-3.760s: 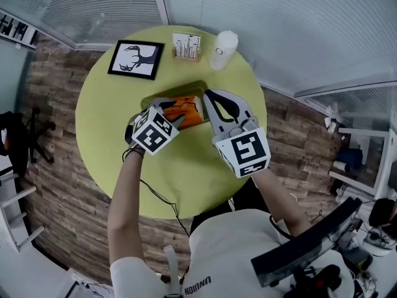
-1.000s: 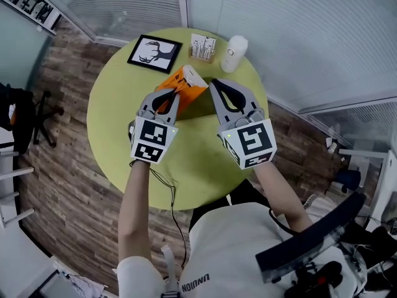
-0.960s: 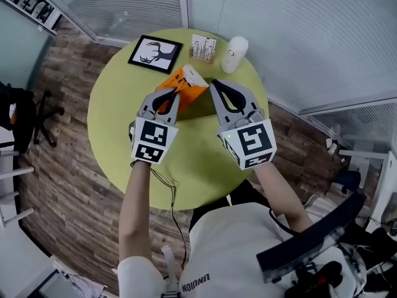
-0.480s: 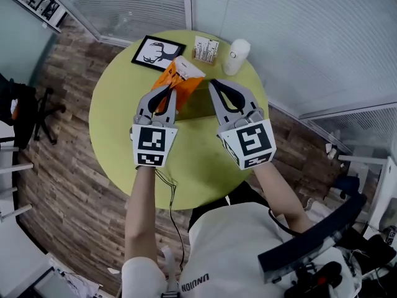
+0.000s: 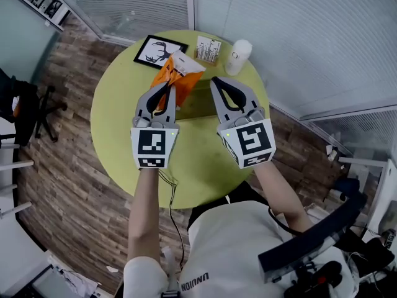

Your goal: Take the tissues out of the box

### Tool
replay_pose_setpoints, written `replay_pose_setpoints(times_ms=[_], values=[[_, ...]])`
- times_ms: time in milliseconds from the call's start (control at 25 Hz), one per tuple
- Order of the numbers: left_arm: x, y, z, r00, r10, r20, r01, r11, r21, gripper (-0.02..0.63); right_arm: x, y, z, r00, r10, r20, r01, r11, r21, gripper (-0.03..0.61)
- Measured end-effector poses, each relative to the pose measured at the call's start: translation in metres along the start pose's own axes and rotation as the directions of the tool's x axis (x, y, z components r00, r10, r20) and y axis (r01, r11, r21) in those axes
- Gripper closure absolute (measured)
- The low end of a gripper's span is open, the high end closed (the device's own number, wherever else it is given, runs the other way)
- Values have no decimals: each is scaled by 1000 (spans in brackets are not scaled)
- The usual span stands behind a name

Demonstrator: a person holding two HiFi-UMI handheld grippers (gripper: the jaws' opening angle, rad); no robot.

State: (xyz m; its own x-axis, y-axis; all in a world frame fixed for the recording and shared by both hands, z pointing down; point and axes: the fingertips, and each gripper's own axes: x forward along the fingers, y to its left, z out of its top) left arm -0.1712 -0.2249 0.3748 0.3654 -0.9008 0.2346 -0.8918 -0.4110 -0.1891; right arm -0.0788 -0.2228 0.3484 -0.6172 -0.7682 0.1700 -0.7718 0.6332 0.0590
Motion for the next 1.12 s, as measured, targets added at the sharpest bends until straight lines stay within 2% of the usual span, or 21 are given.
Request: replay_pose_setpoints(times_ms=[280,1120], values=[[-5,3,9,999,27,41,-27,1000,-7,601,-1,3,3,1000,8,4,-8,1000,-9,561],[-12,1,26,994,20,109,-22,1000,13,601,-3,4,7,1000,6,13,-6,1000,-16,561]])
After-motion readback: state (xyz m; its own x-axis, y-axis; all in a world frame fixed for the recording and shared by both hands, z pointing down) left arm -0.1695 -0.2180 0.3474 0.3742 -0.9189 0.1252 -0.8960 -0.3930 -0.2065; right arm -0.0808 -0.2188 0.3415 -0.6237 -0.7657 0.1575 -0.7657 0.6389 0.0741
